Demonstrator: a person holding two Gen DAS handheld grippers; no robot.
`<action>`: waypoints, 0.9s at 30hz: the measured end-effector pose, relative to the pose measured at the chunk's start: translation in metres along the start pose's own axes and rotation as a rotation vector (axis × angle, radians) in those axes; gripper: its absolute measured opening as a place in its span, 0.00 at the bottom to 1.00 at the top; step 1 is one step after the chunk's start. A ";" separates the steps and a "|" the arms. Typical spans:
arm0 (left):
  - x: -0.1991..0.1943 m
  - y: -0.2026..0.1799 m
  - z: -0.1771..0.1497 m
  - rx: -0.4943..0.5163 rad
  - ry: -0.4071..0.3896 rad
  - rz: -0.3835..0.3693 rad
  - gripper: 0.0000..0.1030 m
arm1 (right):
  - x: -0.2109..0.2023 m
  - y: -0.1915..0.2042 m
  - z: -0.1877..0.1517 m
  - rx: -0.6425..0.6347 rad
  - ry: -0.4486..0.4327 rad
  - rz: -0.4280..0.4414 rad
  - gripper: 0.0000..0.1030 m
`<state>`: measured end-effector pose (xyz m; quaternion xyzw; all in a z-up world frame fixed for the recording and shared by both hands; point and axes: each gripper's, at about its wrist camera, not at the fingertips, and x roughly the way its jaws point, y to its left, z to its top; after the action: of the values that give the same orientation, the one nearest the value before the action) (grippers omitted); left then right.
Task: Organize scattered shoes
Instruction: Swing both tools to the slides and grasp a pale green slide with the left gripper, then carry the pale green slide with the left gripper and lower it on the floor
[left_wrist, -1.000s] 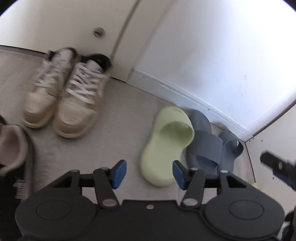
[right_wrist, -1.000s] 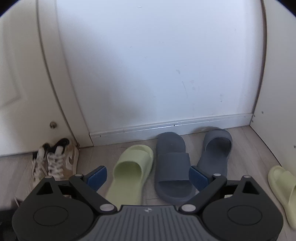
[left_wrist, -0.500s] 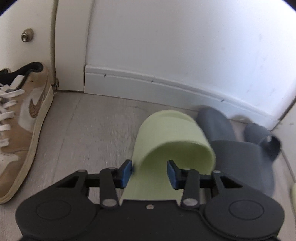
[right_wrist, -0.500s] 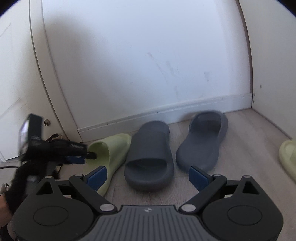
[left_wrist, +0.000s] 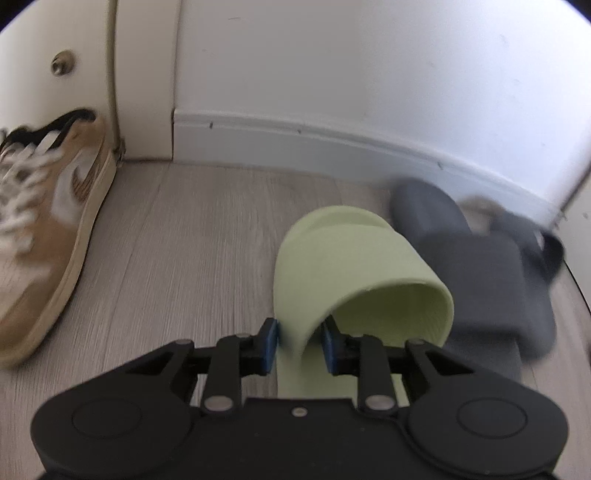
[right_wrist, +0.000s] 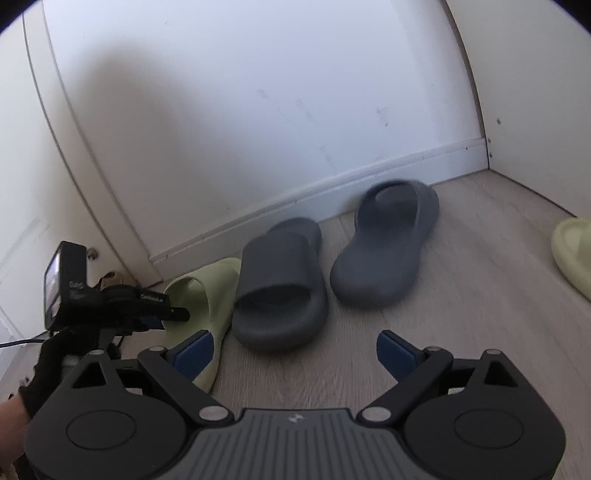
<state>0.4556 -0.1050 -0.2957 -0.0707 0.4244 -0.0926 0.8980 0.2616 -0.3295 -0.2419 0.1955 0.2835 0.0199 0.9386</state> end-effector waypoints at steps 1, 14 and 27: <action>-0.008 0.000 -0.010 -0.003 0.005 -0.005 0.26 | -0.004 0.003 -0.004 -0.015 0.005 0.003 0.93; -0.089 -0.016 -0.101 0.049 0.082 -0.023 0.26 | -0.069 0.014 -0.044 -0.017 0.102 0.031 0.93; -0.188 -0.003 -0.125 0.050 0.074 -0.072 0.41 | -0.069 0.055 -0.094 -0.321 0.328 0.091 0.06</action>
<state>0.2411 -0.0718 -0.2335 -0.0601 0.4519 -0.1378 0.8793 0.1567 -0.2559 -0.2565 0.0507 0.4162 0.1385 0.8972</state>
